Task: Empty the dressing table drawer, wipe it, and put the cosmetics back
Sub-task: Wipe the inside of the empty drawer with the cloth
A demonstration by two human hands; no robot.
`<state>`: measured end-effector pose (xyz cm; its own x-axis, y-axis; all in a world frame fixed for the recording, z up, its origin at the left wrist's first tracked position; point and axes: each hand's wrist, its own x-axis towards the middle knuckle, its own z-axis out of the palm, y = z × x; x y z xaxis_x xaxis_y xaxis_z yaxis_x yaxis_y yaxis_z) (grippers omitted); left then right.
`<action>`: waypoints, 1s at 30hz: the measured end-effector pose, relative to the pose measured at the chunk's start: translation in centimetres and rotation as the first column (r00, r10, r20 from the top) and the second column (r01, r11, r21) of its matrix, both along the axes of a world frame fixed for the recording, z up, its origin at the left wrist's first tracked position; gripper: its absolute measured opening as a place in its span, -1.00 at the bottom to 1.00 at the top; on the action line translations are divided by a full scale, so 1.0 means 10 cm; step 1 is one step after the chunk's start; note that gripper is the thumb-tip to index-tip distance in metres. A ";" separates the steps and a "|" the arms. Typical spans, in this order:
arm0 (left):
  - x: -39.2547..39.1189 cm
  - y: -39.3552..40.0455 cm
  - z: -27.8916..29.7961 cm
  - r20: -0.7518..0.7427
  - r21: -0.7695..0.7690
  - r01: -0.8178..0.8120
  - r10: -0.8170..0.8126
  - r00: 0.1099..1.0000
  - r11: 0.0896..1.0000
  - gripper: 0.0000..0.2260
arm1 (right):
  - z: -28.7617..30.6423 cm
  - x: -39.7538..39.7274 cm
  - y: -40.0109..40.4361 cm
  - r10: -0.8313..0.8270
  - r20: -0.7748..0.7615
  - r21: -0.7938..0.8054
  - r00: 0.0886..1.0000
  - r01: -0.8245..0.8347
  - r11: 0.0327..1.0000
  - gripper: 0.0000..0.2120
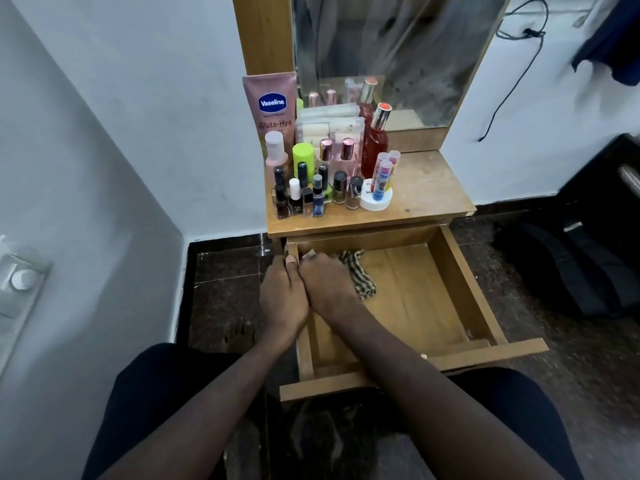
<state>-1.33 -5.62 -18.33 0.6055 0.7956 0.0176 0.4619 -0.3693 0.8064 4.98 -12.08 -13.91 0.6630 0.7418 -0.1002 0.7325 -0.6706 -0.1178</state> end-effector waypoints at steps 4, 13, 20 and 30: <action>-0.02 -0.04 0.05 -0.024 0.025 -0.017 0.017 1.000 1.000 -0.68 | -0.09 0.13 -0.03 -0.247 -0.178 0.291 0.952 0.291 0.912 -0.86; -0.02 -0.04 0.04 -0.019 0.054 -0.002 0.003 1.000 0.999 -0.66 | -0.18 0.01 0.02 -0.375 -0.603 0.530 0.704 0.705 0.471 -0.79; -0.03 -0.04 0.06 -0.017 0.102 0.008 -0.006 1.000 0.995 -0.68 | -0.18 0.16 -0.08 -0.489 -0.677 0.442 0.550 0.835 0.327 -0.78; -0.05 -0.05 0.02 -0.034 0.112 -0.001 0.005 0.999 0.994 -0.70 | 0.27 0.84 -0.87 -0.704 -0.682 0.537 0.199 0.789 -0.298 -0.78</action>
<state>-1.86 -6.13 -18.09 0.6049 0.7916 0.0862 0.4898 -0.4552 0.7436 13.41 -20.82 -11.17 0.7755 -0.6228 -0.1038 -0.3155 -0.2397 -0.9182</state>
